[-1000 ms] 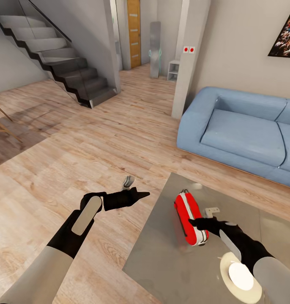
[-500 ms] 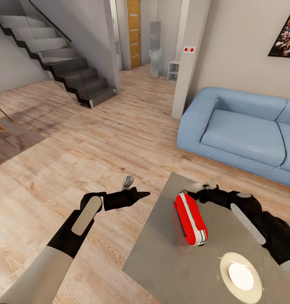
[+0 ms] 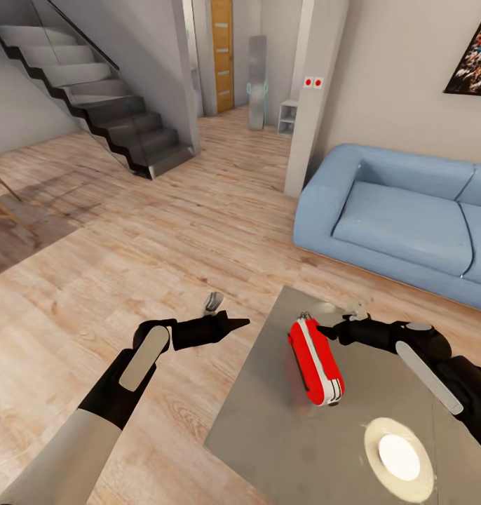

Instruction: Turn on the radio receiver that's on the table in the living room.

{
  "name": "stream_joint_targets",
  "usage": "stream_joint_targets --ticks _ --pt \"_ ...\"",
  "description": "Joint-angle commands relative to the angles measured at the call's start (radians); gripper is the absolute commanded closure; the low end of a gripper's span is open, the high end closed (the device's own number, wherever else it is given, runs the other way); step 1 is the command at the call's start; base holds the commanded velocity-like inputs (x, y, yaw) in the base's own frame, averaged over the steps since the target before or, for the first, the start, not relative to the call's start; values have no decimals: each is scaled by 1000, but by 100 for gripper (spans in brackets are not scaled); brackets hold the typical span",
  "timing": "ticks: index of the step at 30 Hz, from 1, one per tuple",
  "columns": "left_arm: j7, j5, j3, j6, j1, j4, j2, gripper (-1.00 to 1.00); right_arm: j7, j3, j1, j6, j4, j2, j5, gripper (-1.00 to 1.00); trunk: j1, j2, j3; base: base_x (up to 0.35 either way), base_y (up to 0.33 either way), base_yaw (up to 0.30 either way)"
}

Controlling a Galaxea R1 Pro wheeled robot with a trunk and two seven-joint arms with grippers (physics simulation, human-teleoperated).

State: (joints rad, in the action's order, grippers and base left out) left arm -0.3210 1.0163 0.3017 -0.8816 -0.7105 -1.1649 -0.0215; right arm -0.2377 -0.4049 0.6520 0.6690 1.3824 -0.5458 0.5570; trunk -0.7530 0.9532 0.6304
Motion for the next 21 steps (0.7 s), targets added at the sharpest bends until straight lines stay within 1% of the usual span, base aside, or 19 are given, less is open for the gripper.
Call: stream_joint_targets --ticks 1,5,14,16,19,21 --pt "0 -5 0 0 0 -2 0 100 0 0 0 0 -1 0 1 -100 0 0 0 -241 0 0" --pt "0 -16 0 0 0 -4 0 100 0 0 0 0 -3 0 1 -100 0 0 0 -215 0 0" --pt "0 -18 -1 0 0 -2 2 100 0 1 0 -11 -4 0 2 -100 0 0 -1 -22 0 0" --pt "0 -18 -1 0 0 -3 3 100 1 1 0 -13 -11 0 12 -100 0 0 -3 -1 0 26" --pt "0 -18 -1 1 0 -3 3 100 2 1 0 -16 -19 0 40 -100 0 0 -8 0 0 71" --pt "0 -18 -1 1 0 -3 3 100 3 1 0 -19 -21 0 48 -100 0 0 -11 0 0 94"
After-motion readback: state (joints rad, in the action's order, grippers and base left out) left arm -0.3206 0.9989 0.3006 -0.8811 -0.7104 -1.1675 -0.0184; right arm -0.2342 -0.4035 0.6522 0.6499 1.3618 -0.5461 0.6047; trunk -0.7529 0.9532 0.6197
